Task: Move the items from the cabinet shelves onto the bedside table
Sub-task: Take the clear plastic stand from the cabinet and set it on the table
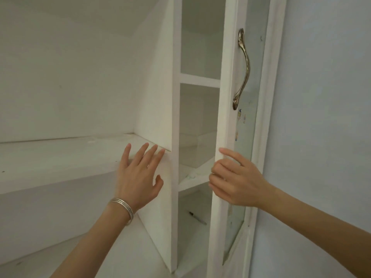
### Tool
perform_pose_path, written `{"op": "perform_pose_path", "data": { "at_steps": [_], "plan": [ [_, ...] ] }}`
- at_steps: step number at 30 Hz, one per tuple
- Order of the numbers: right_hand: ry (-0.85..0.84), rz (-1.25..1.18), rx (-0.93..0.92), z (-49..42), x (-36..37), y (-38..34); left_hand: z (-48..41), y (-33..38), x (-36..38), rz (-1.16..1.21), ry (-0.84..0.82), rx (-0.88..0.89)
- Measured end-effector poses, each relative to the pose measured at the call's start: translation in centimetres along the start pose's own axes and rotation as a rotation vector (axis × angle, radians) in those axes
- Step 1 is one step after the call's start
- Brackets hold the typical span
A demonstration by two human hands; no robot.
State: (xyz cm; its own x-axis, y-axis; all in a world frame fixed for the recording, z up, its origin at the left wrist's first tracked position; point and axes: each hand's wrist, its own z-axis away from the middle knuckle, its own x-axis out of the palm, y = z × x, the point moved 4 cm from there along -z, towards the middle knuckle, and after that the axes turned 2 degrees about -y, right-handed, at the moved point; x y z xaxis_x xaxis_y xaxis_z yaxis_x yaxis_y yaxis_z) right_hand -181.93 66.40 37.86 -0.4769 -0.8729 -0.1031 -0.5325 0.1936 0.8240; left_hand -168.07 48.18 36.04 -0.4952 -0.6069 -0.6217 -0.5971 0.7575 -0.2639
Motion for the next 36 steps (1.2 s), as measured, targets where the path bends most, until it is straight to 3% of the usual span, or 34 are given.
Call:
{"op": "perform_pose_path", "data": {
  "at_steps": [7, 18, 24, 31, 36],
  "plan": [
    [-0.096, -0.034, -0.043, 2.4, -2.6, 1.4, -0.7, 6.5, -1.4, 0.108, -0.009, 0.102],
    [-0.017, -0.033, -0.034, 9.5, -9.3, 6.0, -0.4, 15.7, -5.9, 0.119, -0.005, 0.076],
    [-0.013, -0.066, 0.070, 13.0, -11.8, 8.2, 1.1, 17.6, -8.2, 0.012, -0.099, -0.038],
    [-0.184, -0.037, 0.211, 14.9, -11.9, 8.2, 2.6, 20.4, -11.4, -0.045, -0.142, -0.086],
    [-0.146, -0.064, 0.301, 17.8, -13.1, 9.3, 3.5, 21.5, -12.6, -0.077, -0.148, -0.096]
  ]
}}
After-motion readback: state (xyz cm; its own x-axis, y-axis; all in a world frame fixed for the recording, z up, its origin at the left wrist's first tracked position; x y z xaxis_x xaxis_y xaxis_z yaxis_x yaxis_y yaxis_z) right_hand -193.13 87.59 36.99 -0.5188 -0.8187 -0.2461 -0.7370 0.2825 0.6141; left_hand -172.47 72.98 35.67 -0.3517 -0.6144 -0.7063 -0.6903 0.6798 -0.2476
